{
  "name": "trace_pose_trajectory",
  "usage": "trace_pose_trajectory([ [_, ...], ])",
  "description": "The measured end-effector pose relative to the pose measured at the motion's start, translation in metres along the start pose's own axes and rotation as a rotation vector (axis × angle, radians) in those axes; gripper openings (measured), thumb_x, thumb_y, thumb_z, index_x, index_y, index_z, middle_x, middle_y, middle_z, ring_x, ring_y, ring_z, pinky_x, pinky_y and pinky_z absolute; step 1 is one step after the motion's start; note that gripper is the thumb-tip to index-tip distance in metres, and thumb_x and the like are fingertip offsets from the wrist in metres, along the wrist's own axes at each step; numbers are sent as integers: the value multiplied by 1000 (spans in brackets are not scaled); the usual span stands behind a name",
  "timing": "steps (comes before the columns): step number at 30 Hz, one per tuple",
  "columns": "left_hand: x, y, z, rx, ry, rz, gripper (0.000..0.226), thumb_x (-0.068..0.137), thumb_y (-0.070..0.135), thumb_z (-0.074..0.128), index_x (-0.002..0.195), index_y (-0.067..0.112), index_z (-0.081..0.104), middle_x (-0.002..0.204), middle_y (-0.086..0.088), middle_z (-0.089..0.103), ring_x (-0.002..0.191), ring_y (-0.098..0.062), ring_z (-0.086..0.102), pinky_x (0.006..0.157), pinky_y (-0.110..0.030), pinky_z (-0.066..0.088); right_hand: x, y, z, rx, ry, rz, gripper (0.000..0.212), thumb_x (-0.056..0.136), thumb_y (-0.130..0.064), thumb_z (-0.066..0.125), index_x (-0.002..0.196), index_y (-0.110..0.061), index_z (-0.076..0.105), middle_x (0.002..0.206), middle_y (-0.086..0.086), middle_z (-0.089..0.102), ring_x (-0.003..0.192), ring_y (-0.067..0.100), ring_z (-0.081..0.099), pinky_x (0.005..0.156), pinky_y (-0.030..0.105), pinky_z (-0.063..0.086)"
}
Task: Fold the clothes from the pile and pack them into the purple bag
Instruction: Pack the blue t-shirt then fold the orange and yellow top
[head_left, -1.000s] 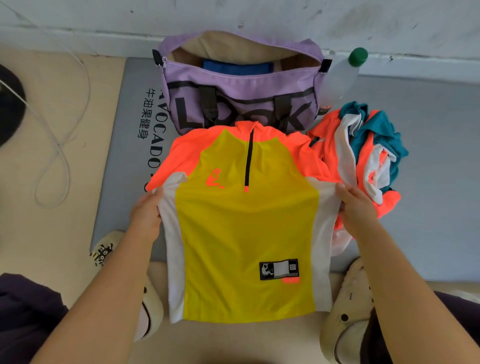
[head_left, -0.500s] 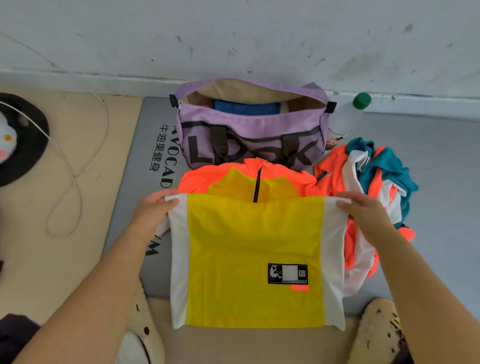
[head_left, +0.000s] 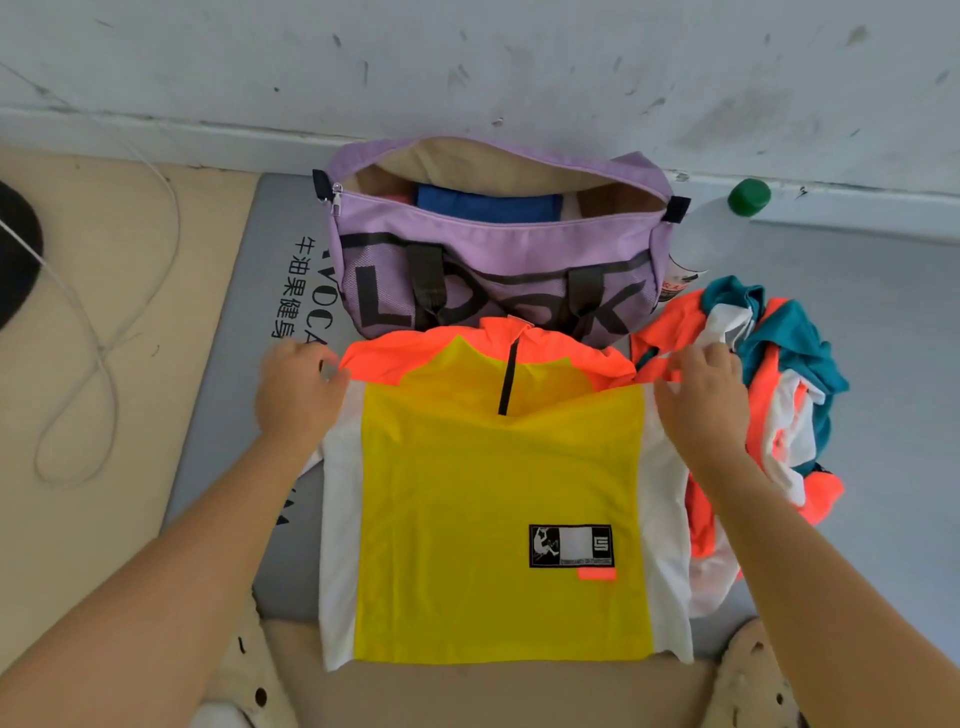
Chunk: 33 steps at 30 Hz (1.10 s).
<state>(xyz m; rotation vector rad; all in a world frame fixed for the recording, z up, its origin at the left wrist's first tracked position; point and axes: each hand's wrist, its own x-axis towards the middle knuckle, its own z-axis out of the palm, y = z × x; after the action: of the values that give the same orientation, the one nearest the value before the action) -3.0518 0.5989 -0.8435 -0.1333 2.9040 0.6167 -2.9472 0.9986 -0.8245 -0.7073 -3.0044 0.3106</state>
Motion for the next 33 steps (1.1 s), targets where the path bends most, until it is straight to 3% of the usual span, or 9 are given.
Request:
trace_pose_trajectory([
  [2,-3,21,7,21,-44,206,17,87,26,71,99,14,69,107,-8,58,100,-27,54,73,-40,48,-6,-22,5,84,-9,-187,7,85,-9,65,85,-2,63,86,15,56,83,35,55,66,43,46],
  [5,-8,43,24,5,-240,399,28,86,27,73,110,14,70,116,-6,63,113,-26,55,89,-41,47,-13,-44,20,244,-234,-252,11,85,-13,69,93,-7,67,98,11,63,96,34,60,72,40,49],
  [9,-6,46,41,79,-486,341,40,88,38,69,124,19,63,124,-6,59,123,-26,50,96,-41,44,-6,-45,35,150,-523,-222,34,85,-32,72,113,-14,63,121,5,60,102,26,59,80,35,46],
  [14,-1,36,47,132,-619,315,45,86,47,68,120,17,64,116,-5,59,111,-22,52,90,-38,45,3,-29,36,51,-694,-146,42,85,-44,70,115,-17,61,103,8,62,78,19,55,69,31,47],
  [18,3,30,45,181,-694,253,48,81,58,68,111,20,64,106,-3,50,103,-22,46,86,-39,45,7,-23,29,114,-716,-51,38,84,-41,72,112,-15,65,100,9,63,78,24,63,73,37,54],
  [23,8,27,28,57,-540,293,30,89,38,68,71,18,56,80,-2,44,86,-24,47,65,-33,30,15,-17,14,302,-592,49,13,90,-22,67,97,-11,66,65,5,63,52,19,62,59,28,51],
  [26,11,34,15,-121,-419,293,35,92,29,65,65,16,48,64,-2,48,68,-27,52,60,-36,35,17,-21,3,476,-518,109,8,93,-21,64,97,-15,62,70,8,65,53,23,65,59,33,55],
  [29,10,39,1,-139,-395,284,35,90,31,67,65,13,51,63,-9,56,64,-28,58,62,-40,44,15,-20,-6,493,-460,58,10,93,-21,63,93,-12,59,67,10,66,53,21,67,56,29,54],
  [33,-3,30,-19,79,-451,348,41,87,37,70,62,17,45,60,-3,45,61,-21,45,53,-32,27,1,-12,-23,271,-561,-52,18,91,-22,65,84,-15,50,74,7,65,64,18,66,59,25,46],
])
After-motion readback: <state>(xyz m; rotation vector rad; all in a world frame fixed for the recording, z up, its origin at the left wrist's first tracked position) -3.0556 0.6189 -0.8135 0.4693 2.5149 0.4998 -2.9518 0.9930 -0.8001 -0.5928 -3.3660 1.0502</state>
